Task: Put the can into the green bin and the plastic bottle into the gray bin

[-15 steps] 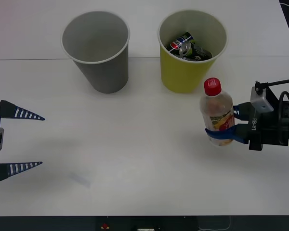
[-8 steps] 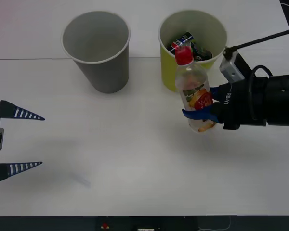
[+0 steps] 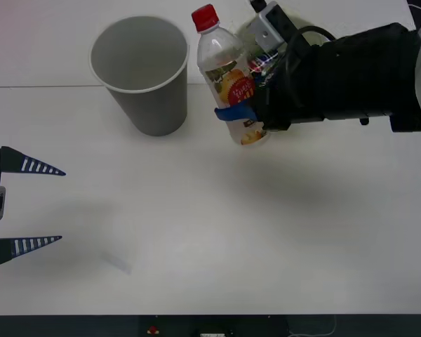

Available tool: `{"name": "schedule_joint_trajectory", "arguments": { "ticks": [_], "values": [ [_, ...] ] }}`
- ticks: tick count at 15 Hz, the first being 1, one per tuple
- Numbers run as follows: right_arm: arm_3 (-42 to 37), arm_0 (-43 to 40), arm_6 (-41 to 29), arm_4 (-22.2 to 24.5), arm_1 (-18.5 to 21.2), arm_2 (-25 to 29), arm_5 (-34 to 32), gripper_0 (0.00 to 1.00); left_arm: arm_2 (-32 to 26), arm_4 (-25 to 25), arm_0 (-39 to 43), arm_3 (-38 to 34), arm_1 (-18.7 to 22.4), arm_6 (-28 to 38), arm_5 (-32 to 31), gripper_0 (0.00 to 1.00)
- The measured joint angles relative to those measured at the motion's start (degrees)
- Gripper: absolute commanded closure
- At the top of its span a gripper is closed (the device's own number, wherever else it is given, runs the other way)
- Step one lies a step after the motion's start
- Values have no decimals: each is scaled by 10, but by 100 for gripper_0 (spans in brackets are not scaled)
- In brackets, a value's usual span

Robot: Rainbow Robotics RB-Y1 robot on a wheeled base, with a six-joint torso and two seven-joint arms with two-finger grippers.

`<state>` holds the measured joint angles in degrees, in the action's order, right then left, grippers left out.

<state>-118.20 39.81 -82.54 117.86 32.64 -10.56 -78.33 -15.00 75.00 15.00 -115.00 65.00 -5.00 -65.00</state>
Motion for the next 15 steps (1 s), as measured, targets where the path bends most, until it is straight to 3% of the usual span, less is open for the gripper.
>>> {"name": "schedule_joint_trajectory", "arguments": {
  "ticks": [10,15],
  "values": [
    [336,278,3,42,-114,-43,11,100,0,0,0,0,0,0,0,0],
    [492,350,40,66,-164,-87,113,100,0,0,0,0,0,0,0,0]
  ]
}}
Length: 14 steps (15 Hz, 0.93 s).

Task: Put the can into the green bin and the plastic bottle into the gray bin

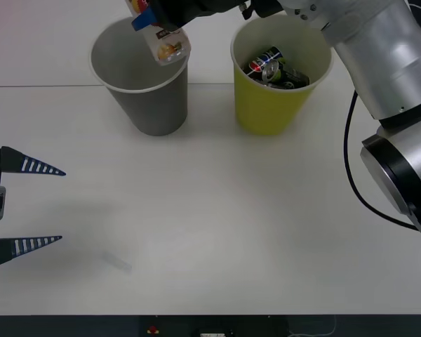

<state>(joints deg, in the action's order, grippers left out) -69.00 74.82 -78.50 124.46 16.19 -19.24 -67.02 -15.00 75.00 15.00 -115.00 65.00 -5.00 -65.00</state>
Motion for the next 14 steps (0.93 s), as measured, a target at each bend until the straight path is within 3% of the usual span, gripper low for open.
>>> {"name": "schedule_joint_trajectory", "arguments": {
  "ticks": [4,8,9,10,11,14],
  "values": [
    [94,37,24,8,-34,-8,62,100,0,0,0,0,0,0,0,0],
    [108,42,24,14,-47,-19,89,97,0,0,0,0,0,0,0,0],
    [108,42,24,14,-47,-19,91,69,0,0,0,0,0,0,0,0],
    [108,42,24,14,-47,-19,91,27,0,0,0,0,0,0,0,0],
    [108,42,24,14,-47,-19,93,2,0,0,0,0,0,0,0,0],
    [108,42,26,10,-47,-20,101,0,0,0,0,0,0,0,0,0]
  ]
}}
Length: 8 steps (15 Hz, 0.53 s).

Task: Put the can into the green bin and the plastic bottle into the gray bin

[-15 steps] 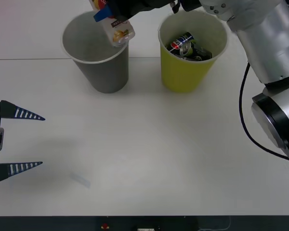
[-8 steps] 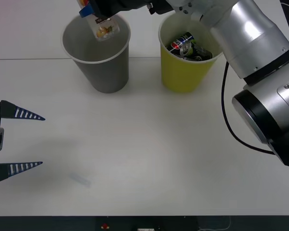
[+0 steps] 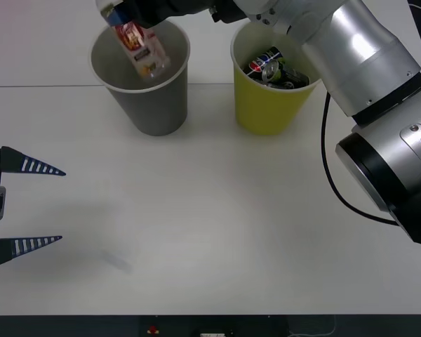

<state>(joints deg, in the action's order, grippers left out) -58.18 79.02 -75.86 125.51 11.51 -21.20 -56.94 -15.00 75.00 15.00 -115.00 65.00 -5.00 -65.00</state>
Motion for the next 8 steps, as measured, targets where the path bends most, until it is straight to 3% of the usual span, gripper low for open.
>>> {"name": "schedule_joint_trajectory", "arguments": {
  "ticks": [2,5,8],
  "values": [
    [0,0,5,-10,1,0,4,0,0,0,0,0,0,0,0,0],
    [-4,-4,31,-62,19,0,-1,0,0,0,0,0,0,0,0,0],
    [-68,-38,39,-65,46,13,-39,0,0,0,0,0,0,0,0,0]
  ]
}}
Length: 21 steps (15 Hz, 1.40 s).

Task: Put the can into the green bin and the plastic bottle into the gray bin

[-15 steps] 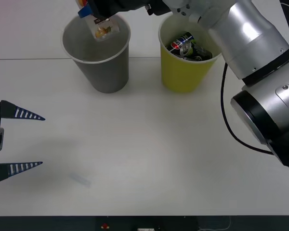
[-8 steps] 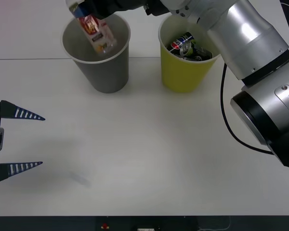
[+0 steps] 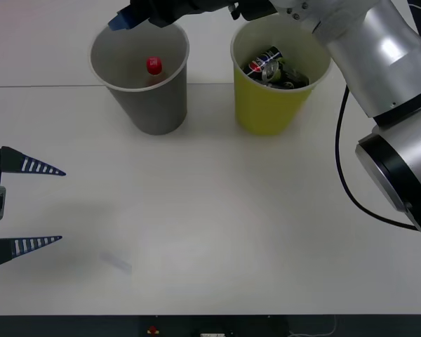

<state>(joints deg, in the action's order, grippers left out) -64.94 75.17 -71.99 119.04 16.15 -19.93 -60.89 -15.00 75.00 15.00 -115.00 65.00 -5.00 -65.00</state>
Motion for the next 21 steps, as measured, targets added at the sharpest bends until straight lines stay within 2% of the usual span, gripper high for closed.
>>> {"name": "schedule_joint_trajectory", "arguments": {
  "ticks": [5,9,13,16,18,21],
  "values": [
    [-182,-99,0,-2,58,36,-81,0,0,0,0,0,0,0,0,0],
    [-346,-217,15,-30,118,56,-87,0,0,0,0,0,0,0,0,0],
    [-467,-345,84,-108,180,104,-88,0,0,0,0,0,0,0,0,0],
    [-552,-437,102,-148,222,147,-98,0,0,0,0,0,0,0,0,0],
    [-591,-486,138,-176,230,201,-152,0,0,0,0,0,0,0,0,0],
    [-604,-551,224,-240,231,282,-224,0,0,0,0,0,0,0,0,0]
  ]
}}
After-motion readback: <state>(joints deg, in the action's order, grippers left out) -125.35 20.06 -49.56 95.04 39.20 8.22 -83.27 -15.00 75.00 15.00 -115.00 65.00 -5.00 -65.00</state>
